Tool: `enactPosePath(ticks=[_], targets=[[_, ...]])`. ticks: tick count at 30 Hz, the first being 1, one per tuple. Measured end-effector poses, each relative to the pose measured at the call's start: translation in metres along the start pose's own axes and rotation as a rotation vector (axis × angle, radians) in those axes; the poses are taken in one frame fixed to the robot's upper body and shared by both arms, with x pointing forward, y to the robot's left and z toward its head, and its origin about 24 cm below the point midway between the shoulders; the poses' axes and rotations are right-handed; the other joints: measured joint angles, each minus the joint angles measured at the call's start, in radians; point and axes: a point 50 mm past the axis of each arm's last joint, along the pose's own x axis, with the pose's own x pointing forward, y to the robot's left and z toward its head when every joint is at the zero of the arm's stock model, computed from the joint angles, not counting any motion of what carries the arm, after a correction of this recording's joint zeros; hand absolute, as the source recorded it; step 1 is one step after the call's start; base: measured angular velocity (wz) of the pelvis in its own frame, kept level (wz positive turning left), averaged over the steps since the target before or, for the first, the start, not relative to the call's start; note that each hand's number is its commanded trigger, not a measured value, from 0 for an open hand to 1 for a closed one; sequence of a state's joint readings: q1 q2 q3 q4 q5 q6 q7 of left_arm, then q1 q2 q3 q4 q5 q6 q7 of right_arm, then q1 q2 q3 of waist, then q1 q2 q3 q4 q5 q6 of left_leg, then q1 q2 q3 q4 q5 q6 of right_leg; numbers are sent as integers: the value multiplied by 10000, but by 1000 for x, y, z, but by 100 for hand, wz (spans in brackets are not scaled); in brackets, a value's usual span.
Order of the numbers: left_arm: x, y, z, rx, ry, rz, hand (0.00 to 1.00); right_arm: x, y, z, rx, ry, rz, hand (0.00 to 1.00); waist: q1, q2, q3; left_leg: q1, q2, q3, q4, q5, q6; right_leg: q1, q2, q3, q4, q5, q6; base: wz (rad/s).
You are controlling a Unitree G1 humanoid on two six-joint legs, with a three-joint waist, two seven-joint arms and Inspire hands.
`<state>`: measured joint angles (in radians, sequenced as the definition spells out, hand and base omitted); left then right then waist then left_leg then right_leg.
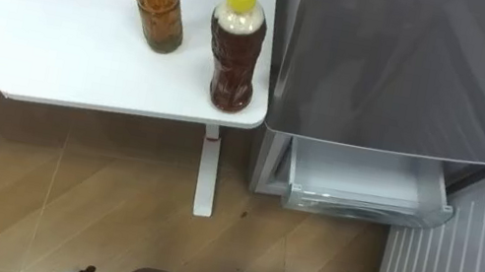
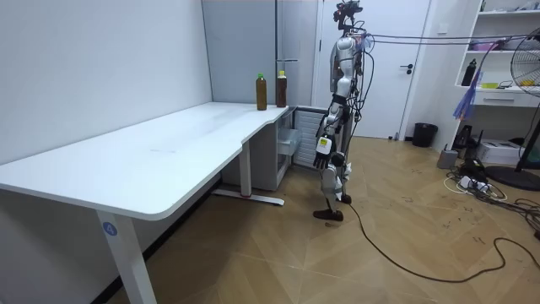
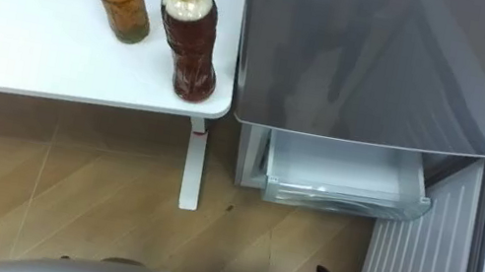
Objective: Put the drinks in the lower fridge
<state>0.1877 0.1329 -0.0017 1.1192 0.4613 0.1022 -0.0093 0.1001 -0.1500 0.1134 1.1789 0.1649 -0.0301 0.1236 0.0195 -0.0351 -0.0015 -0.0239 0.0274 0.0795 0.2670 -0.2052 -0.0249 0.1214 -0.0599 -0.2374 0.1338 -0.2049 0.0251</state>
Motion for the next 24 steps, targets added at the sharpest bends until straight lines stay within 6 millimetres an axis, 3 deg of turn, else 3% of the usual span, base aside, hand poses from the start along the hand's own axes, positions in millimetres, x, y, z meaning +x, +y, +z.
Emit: enactPosePath(ticks=[3,5,10,12,13,16,24], targets=[[0,0,-1,-4,21,-33,0,0,0,0,-41,-1,-7,0,10,-1,4,37,-5,0,-8,0,0,37,1,30,0,0,0,0],[0,0,0,2,13,-47,0,0,0,0,-98,8,-20,0,5,-53,80,56,-12,-6,-10,1,1,58,-2,31,7,0,0,0],[0,-2,0,34,44,-282,0,1,-1,0,-143,154,-127,0,7,-53,80,-3,-31,-20,15,2,4,19,-13,33,6,-8,13,0],[0,-2,-2,27,104,-292,0,1,0,0,-136,183,-122,0,7,-45,59,-3,-32,-26,14,2,4,23,-12,33,9,-7,12,0],[0,-2,-2,24,147,-298,0,1,0,0,-113,189,-127,0,3,-28,9,13,-38,-44,12,2,4,54,-12,29,6,-7,12,0],[0,-3,-3,17,178,-270,0,1,-1,-1,-17,227,-150,0,3,-51,64,45,-54,-96,0,2,4,113,-11,27,-1,-8,12,5],[0,-4,-5,-68,311,-183,0,0,-1,-6,447,374,-249,0,3,-41,79,138,-74,-130,28,3,5,240,-11,28,-20,-19,26,2]])
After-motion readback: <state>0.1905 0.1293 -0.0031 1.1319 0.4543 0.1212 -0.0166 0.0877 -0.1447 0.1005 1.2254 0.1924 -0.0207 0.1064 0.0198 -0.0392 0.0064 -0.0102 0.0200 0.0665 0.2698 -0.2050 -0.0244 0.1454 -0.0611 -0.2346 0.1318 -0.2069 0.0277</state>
